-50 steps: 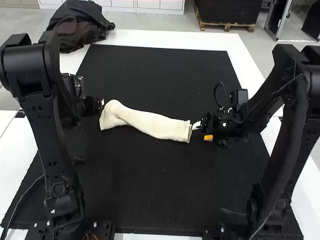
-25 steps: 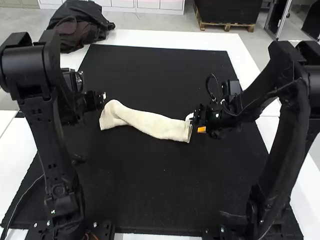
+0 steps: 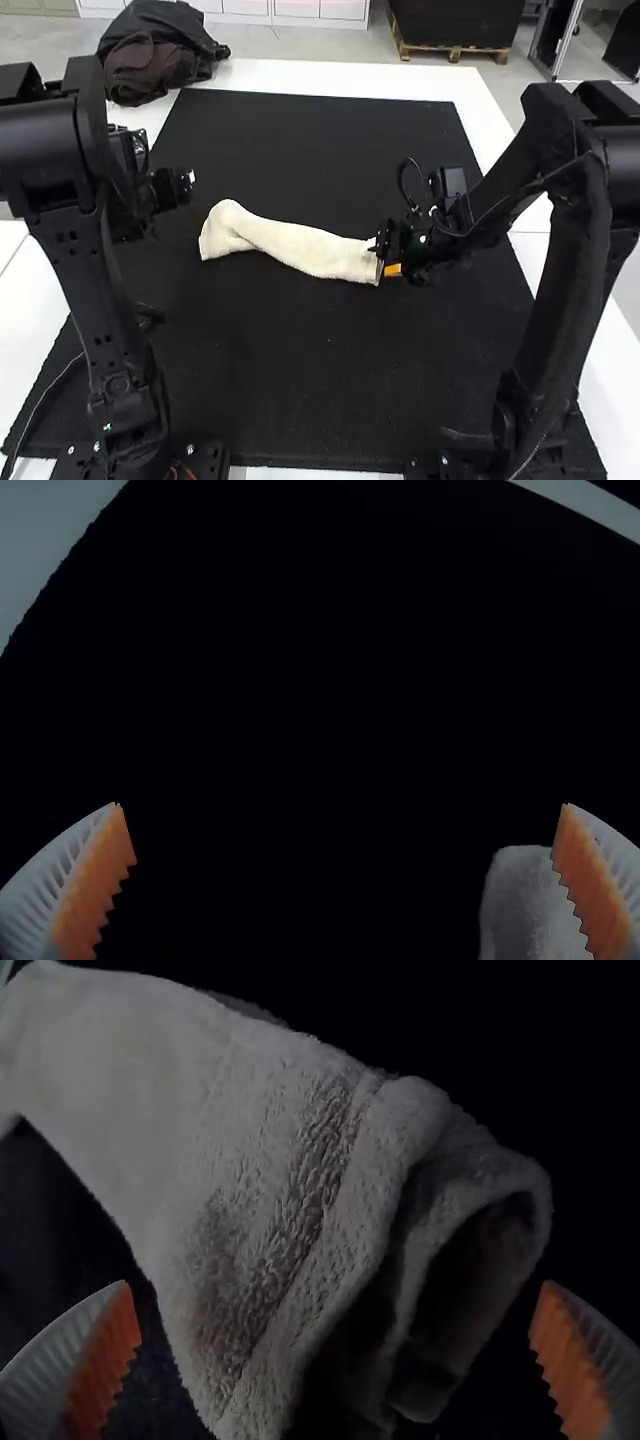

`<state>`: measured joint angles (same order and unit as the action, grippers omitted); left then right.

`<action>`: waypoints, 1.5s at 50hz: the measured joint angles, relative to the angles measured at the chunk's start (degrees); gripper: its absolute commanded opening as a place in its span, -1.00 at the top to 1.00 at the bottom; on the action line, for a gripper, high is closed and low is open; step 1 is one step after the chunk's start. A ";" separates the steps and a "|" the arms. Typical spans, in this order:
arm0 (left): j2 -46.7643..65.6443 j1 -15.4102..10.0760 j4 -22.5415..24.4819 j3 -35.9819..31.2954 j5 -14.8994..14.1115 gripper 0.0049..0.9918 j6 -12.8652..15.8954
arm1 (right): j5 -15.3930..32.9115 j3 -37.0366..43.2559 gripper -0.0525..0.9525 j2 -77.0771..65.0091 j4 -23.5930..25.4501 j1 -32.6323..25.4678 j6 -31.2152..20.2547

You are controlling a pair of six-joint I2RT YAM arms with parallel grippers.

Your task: Fold the towel.

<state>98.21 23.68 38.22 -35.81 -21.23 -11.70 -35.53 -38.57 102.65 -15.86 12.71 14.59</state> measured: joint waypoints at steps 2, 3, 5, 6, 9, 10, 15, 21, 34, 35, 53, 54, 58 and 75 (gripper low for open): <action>-0.37 0.28 -0.61 -0.02 -0.02 -0.96 0.00 | 0.20 -0.02 -0.91 0.31 -0.44 0.26 0.00; -0.61 0.39 -0.85 0.00 0.00 -0.96 0.00 | 0.26 -0.04 -0.91 0.44 -0.59 0.31 0.00; -1.16 0.70 -1.16 -0.02 -0.02 -0.96 0.00 | 0.39 -0.11 -0.91 0.76 -0.94 0.35 0.02; -1.42 0.85 -1.44 -0.02 0.00 -0.96 0.02 | 0.39 -0.11 -0.91 0.81 -0.98 0.33 0.02; -2.36 1.38 -2.29 -0.02 -0.04 -0.96 0.02 | 0.39 -0.11 -0.90 0.94 -1.16 0.35 0.02; -2.69 1.57 -2.51 -0.02 -0.09 -0.96 0.04 | 0.42 -0.11 -0.87 1.01 -1.22 0.35 0.02; -4.02 2.56 -3.21 -0.02 -0.31 -0.96 0.04 | 0.70 -0.11 -0.31 1.40 -1.70 0.35 -0.02; -4.85 3.43 -3.76 -0.02 -0.92 -0.96 0.04 | 1.40 -0.20 0.93 3.19 -3.78 0.83 0.02; -4.85 3.69 -4.44 -0.02 -1.20 -0.96 0.07 | 1.09 -0.26 0.94 3.76 -1.86 1.31 0.31; -4.85 3.67 -4.55 -0.02 -1.22 -0.96 0.07 | 1.03 -0.26 0.94 3.37 -1.27 1.11 0.17; -4.92 3.63 -6.23 -0.02 -1.29 -0.96 0.07 | 1.03 -0.22 0.95 -10.36 9.03 -6.14 -1.25; -4.92 3.54 -6.23 -0.02 -1.27 -0.96 0.07 | 1.01 -0.22 0.95 -10.78 9.62 -6.14 -1.25; -4.92 2.93 -6.25 -0.07 -1.20 -0.96 0.09 | 1.01 -0.50 0.95 -12.04 11.89 -6.01 -1.27; -4.92 -2.29 -6.47 -0.07 0.31 -0.96 0.98 | 0.81 -5.29 0.95 -13.84 12.94 1.97 3.61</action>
<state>93.30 21.39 31.75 -35.88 -20.93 -10.72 -34.72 -43.86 88.82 -2.92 14.68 18.20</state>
